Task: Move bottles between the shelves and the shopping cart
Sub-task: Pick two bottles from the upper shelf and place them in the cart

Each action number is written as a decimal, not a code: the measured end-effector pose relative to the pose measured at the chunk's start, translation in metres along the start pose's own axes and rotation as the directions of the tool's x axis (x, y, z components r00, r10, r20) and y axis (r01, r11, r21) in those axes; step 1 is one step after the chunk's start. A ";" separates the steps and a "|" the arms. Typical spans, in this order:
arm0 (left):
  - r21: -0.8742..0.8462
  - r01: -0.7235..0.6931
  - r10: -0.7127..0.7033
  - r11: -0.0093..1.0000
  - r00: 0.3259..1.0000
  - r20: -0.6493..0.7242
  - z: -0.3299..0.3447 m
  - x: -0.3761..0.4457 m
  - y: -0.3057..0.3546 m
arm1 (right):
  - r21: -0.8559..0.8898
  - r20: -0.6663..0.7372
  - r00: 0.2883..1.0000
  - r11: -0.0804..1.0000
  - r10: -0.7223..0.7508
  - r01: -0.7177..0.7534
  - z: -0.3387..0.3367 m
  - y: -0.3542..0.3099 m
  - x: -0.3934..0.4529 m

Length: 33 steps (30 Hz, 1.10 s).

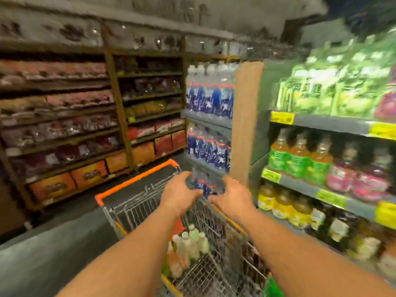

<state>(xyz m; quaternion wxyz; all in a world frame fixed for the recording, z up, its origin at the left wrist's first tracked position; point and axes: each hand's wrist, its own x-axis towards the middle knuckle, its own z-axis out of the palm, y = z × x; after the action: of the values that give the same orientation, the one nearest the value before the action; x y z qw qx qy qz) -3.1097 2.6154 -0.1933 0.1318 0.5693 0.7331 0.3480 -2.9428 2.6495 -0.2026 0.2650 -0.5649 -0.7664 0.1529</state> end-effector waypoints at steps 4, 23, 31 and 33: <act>-0.079 -0.205 0.209 0.976 0.977 0.040 0.003 -0.037 0.118 | -0.057 -0.205 0.978 0.997 0.047 -0.059 -0.128 0.023 -0.052; -0.442 -0.581 0.729 0.684 0.559 0.394 0.197 -0.397 0.535 | 0.045 -0.621 0.577 0.759 0.531 -0.650 -0.489 0.279 -0.498; -0.554 -0.507 0.751 0.660 0.435 0.496 0.271 -0.494 0.605 | 0.115 -0.636 0.457 0.662 0.622 -0.741 -0.539 0.357 -0.595; -0.560 -0.481 0.738 0.675 0.434 0.517 0.289 -0.498 0.612 | 0.139 -0.627 0.447 0.657 0.638 -0.741 -0.543 0.376 -0.597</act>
<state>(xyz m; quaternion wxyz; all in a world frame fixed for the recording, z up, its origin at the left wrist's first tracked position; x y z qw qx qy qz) -2.3267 2.3250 -0.0998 0.3589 0.8538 0.2907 0.2402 -2.2012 2.1674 -0.1018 0.3733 -0.8619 -0.3430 -0.0102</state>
